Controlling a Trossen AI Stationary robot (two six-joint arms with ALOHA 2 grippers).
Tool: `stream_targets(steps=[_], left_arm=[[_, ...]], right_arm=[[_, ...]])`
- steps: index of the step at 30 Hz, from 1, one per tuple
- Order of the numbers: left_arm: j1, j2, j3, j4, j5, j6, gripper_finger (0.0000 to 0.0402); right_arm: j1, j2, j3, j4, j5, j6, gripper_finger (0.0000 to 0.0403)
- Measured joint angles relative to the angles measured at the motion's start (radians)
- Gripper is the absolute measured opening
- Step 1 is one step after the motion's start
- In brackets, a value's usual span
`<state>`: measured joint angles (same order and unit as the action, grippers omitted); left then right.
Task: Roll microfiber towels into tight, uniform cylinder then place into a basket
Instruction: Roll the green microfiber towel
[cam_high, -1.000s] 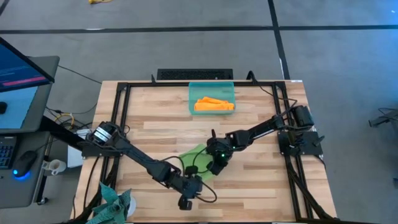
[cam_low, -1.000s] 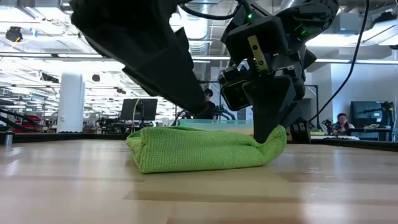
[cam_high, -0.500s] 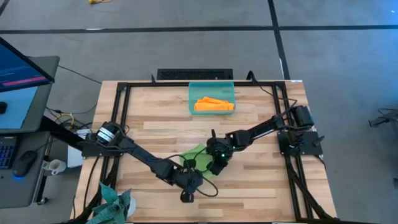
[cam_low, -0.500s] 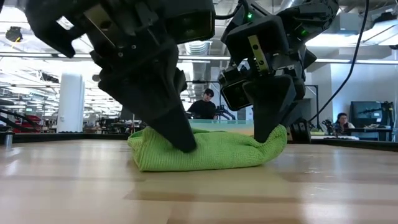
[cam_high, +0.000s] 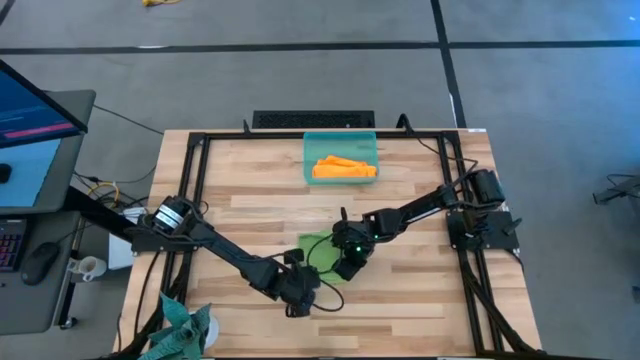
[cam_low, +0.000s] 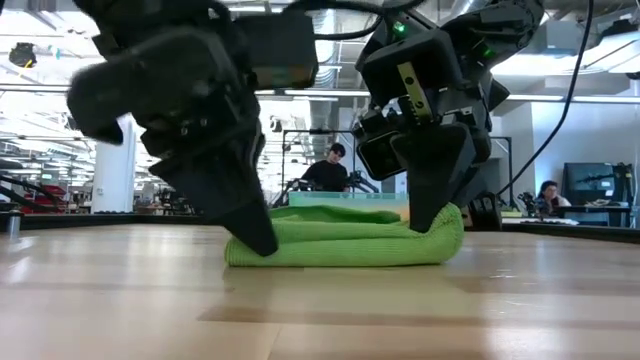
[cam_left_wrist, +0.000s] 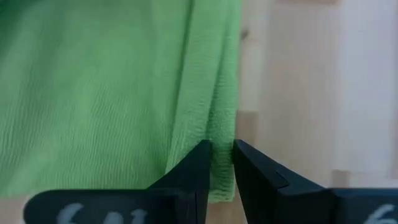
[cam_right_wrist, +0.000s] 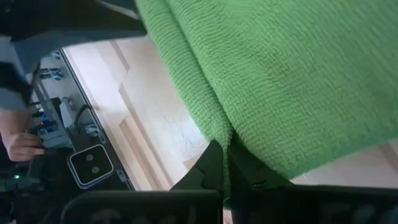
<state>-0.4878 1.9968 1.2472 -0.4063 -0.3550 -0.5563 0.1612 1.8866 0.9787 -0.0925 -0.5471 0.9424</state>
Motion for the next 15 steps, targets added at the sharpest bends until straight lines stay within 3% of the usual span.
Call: stream_targets(steps=[7,15], left_arm=[[0.004,0.000,0.001,-0.065,-0.008,-0.028,0.0065],[0.005,0.000,0.000,-0.078,-0.006,-0.025,0.0065]], right_arm=[[0.014,0.000,0.001,0.025,0.008,0.000,0.0032],[0.019,0.000,0.000,0.014,0.001,-0.009,0.0117]])
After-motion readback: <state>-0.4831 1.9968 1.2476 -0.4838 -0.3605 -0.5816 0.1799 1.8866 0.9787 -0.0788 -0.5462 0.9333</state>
